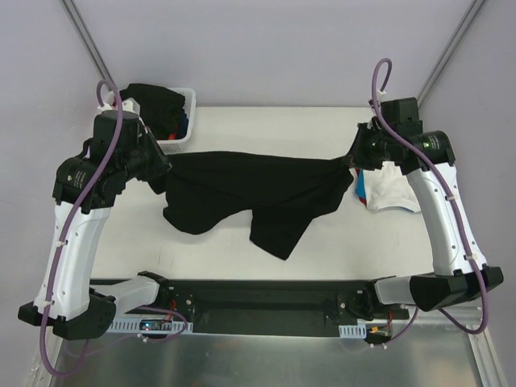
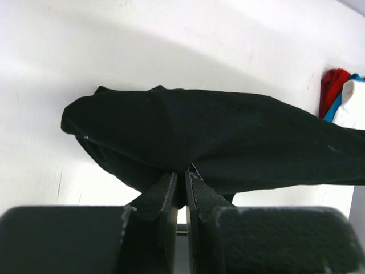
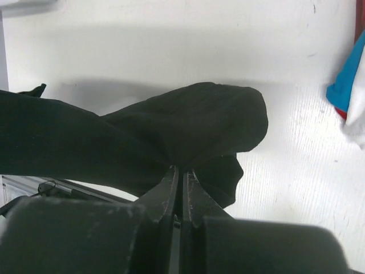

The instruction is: Fold and stack the t-shirts

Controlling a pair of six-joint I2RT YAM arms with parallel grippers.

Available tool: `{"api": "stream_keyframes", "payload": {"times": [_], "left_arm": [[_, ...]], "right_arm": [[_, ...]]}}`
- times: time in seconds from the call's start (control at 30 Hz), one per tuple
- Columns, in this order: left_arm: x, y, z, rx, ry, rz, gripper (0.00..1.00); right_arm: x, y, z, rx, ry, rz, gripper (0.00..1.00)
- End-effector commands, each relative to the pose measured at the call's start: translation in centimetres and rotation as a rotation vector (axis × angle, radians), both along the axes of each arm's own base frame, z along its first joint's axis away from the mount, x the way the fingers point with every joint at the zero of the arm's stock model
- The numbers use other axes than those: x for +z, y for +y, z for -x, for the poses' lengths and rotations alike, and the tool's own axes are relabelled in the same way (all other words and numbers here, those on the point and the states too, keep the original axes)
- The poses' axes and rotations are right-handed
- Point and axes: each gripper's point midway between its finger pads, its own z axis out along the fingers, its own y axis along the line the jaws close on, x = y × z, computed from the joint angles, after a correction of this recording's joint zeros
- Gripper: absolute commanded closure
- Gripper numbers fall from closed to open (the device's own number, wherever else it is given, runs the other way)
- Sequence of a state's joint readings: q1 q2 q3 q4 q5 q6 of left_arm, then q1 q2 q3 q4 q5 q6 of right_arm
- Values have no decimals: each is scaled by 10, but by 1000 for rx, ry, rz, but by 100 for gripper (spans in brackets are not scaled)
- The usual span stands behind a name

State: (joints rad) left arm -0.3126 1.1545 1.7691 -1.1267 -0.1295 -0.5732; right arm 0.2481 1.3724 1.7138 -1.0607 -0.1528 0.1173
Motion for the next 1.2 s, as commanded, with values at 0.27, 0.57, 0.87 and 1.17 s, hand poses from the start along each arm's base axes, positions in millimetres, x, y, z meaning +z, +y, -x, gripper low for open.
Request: {"api": "stream_keyframes", "payload": {"times": [0.27, 0.57, 0.87, 1.17], "left_arm": [[-27, -3, 37, -31, 70, 65, 93], [-44, -7, 67, -79, 125, 102, 93], [-73, -1, 77, -34, 224, 90, 92], [-109, -4, 3, 0, 232, -26, 92]], "right_arm": [[-16, -22, 64, -44, 60, 26, 99], [-21, -32, 99, -37, 92, 45, 99], [-53, -34, 108, -14, 187, 79, 99], [-94, -17, 46, 38, 220, 101, 99]]}}
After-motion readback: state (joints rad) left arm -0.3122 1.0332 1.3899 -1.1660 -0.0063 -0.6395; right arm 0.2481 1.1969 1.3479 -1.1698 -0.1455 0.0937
